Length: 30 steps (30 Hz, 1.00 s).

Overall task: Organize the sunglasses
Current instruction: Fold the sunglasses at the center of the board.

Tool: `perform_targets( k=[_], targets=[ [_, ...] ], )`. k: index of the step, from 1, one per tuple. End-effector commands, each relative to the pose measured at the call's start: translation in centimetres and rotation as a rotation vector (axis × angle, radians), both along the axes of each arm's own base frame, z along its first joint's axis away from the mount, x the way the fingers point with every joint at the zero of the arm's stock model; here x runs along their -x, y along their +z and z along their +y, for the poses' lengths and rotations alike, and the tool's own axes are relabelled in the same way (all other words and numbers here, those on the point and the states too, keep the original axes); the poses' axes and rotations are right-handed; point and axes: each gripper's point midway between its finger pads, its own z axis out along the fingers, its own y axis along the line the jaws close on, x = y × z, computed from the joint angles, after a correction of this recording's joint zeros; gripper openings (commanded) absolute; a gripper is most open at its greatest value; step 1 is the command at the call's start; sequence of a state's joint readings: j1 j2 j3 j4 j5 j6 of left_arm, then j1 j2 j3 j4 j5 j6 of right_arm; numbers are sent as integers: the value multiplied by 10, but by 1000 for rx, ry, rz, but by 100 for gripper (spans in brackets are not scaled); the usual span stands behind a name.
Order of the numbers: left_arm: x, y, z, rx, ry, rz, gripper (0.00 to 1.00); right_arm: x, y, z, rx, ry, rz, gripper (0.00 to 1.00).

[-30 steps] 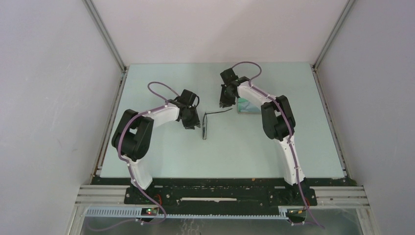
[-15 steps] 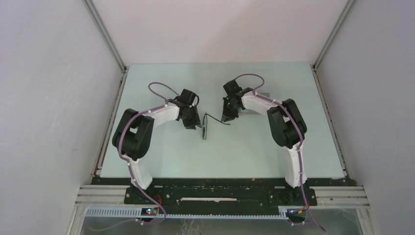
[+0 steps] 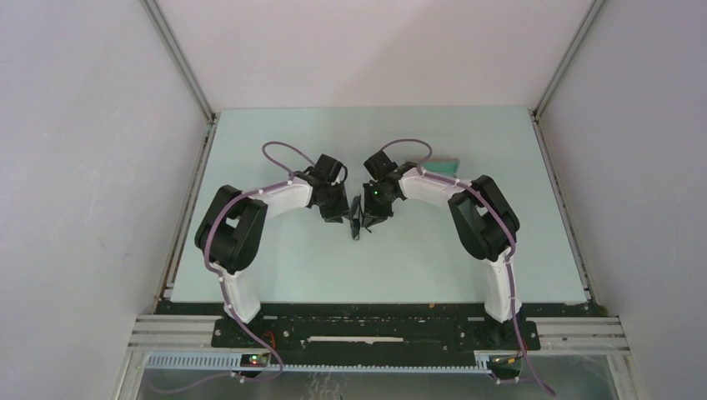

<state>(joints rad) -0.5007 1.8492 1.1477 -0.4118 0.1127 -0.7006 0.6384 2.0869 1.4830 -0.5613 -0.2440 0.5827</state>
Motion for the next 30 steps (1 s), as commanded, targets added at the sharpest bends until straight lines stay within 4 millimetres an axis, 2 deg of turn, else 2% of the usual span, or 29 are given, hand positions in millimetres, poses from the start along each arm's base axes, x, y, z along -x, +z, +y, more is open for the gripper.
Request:
perform_targets(
  k=[1,9,12,18,22,25,27,30],
  targets=[
    [11,-14,-4,-16,-11,52,38,-3,31,12,-65,29,-40,24],
    [11,-15,-10,-7,-20,57,38,9,48,17,-115,84,-38,24],
    [11,-11,-9,-7,-22,47,37,9,57,5,-114,69,-58,25],
    [10,-4,-8,-5,-25,30,38,4,63,-23,-78,8,-82,33],
    [10,0,-9,2,-26,24,37,-1,62,-33,-88,-32,-68,37],
    [10,1,-9,3,-31,22,38,-3,64,-32,-151,-77,-45,40],
    [11,-2,-11,7,-35,31,37,-4,67,-26,-222,-118,-15,46],
    [12,-8,-18,25,-40,46,37,-6,68,-15,-290,-145,16,47]
  ],
)
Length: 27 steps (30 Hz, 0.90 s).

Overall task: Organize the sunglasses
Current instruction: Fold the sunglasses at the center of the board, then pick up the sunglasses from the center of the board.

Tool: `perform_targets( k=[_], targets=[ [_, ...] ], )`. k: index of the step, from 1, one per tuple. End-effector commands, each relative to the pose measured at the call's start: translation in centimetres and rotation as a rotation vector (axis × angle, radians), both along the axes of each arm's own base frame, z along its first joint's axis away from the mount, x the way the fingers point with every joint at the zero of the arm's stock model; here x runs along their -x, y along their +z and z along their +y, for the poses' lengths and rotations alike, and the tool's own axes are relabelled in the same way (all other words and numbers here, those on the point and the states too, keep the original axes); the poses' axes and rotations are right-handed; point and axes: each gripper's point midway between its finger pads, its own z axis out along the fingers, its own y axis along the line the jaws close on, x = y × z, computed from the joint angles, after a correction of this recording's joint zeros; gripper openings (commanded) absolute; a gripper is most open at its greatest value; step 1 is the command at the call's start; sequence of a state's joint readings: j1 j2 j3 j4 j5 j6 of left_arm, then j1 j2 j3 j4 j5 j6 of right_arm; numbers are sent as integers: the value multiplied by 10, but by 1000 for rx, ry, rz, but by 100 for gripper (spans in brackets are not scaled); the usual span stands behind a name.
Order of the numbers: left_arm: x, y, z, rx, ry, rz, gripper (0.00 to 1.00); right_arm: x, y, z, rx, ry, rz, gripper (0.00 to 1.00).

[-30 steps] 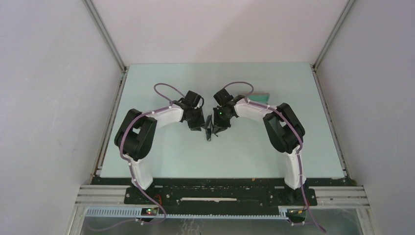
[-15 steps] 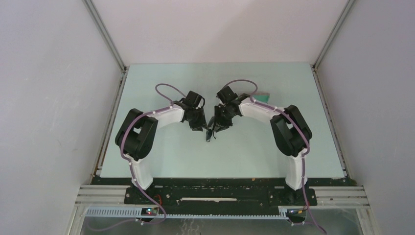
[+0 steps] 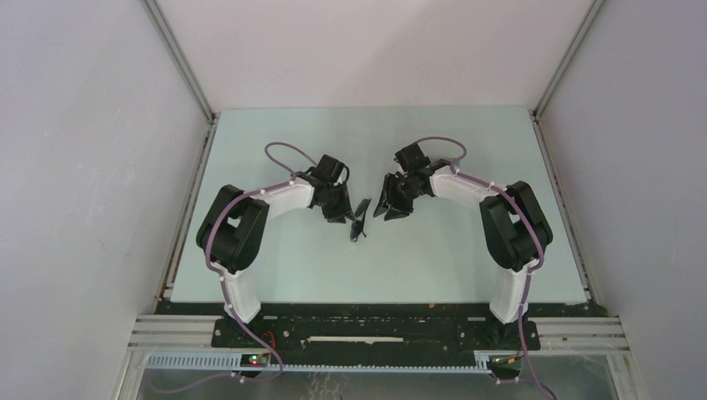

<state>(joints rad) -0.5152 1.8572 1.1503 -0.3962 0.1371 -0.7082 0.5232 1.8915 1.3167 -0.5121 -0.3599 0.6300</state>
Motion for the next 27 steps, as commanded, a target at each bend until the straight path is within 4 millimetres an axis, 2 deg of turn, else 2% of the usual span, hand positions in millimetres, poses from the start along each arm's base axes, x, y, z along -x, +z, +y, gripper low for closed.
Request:
perform_targets(
  k=[1,5,10,12,14,15,19,24,27],
  targets=[
    [10,-9,-11,5,-27,46,37,-7,25,26,-167,-45,6,48],
    [11,-10,-24,21,-51,54,37,-8,19,36,-198,-61,38,48],
    [11,2,-23,23,-55,31,37,-8,9,36,-168,-73,44,49],
    [11,14,-18,16,-48,5,37,-8,3,33,-145,-78,46,49],
    [11,27,-12,20,-45,-21,37,-7,-1,32,-127,-79,48,65],
    [12,33,-8,20,-42,-35,37,-6,-4,31,-118,-80,49,66],
    [24,49,7,10,-47,-63,37,-6,-12,33,-99,-77,44,67],
    [43,55,27,-6,-36,-75,37,-9,-26,32,-54,-97,38,65],
    [48,57,43,-10,9,-88,38,-13,-37,31,13,-118,33,64]
  ],
)
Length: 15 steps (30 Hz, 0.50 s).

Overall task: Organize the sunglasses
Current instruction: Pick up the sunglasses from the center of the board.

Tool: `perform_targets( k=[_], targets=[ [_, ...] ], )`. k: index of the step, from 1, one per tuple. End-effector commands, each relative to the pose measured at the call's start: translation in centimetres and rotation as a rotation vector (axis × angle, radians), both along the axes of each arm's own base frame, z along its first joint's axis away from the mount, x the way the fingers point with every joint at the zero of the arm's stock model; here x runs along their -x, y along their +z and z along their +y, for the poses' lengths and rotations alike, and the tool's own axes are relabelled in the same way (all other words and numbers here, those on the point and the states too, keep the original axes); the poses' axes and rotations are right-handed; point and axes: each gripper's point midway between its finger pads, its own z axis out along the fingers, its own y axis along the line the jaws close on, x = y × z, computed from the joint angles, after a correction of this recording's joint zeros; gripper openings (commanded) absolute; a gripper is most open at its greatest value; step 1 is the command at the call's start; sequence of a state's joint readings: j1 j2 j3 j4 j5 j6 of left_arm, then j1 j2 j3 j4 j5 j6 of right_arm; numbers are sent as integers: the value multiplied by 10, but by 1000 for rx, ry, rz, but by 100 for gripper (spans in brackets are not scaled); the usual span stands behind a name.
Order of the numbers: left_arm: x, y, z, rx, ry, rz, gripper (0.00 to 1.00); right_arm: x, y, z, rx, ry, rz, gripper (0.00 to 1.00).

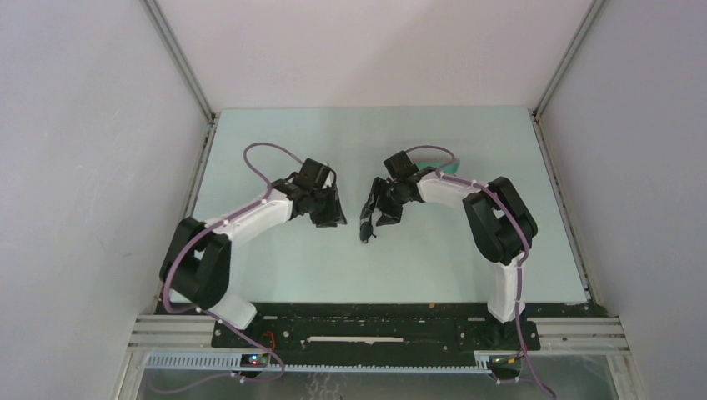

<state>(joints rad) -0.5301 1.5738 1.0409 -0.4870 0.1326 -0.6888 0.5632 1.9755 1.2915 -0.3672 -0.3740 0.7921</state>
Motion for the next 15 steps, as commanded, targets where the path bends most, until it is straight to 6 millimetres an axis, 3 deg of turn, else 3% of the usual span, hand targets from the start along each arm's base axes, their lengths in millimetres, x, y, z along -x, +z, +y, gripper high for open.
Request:
perform_targets(
  k=[1,6,15],
  targets=[
    [11,0,32,-39,56,-11,38,-13,-14,1,97,-36,-29,64],
    [10,2,49,-39,104,-23,38,-12,-20,9,131,-36,-24,59],
    [16,-7,53,-45,108,-10,37,-11,-27,17,199,-20,-20,51]
  ],
)
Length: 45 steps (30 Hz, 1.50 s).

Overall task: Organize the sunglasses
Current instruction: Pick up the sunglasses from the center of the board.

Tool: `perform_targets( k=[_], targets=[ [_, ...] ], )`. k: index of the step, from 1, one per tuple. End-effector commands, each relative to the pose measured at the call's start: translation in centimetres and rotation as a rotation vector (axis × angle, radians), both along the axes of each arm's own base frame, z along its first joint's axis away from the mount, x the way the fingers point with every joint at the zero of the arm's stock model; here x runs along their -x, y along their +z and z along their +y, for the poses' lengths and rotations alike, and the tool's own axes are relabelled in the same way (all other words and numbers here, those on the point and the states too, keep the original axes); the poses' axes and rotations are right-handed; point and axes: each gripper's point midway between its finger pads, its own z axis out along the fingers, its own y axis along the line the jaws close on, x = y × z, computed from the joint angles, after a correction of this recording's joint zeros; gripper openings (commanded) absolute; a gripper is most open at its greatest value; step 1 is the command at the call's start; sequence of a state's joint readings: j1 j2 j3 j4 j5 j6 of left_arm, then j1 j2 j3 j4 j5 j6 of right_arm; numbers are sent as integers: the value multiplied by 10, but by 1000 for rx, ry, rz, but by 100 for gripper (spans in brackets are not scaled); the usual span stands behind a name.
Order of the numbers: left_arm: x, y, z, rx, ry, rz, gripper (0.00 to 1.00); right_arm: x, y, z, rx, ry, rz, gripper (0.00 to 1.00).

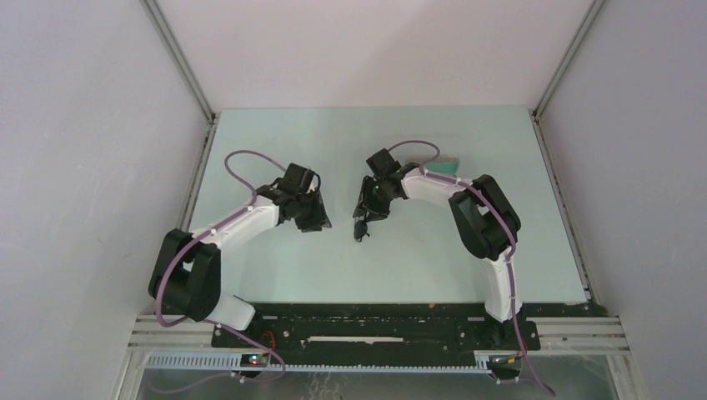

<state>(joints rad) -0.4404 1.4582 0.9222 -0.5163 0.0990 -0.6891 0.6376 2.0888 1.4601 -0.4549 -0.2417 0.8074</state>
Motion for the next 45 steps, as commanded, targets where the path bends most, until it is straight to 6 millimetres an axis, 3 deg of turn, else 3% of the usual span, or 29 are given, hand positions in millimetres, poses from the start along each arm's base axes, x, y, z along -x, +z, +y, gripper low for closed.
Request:
perform_targets(
  k=[1,24,29,39,45],
  targets=[
    [4,-2,5,-6,-1,-23,37,2,-15,-9,100,-22,7,50],
    [20,-19,6,19,-2,10,36,6,-25,2,47,-81,78,32],
    [21,-19,7,20,-2,6,37,2,-10,-2,3,-99,57,25],
    [15,-7,8,7,0,-18,36,4,32,-13,-56,-100,-12,22],
    [8,10,12,-6,4,-53,36,6,53,-45,-62,-154,-53,22]
  ],
)
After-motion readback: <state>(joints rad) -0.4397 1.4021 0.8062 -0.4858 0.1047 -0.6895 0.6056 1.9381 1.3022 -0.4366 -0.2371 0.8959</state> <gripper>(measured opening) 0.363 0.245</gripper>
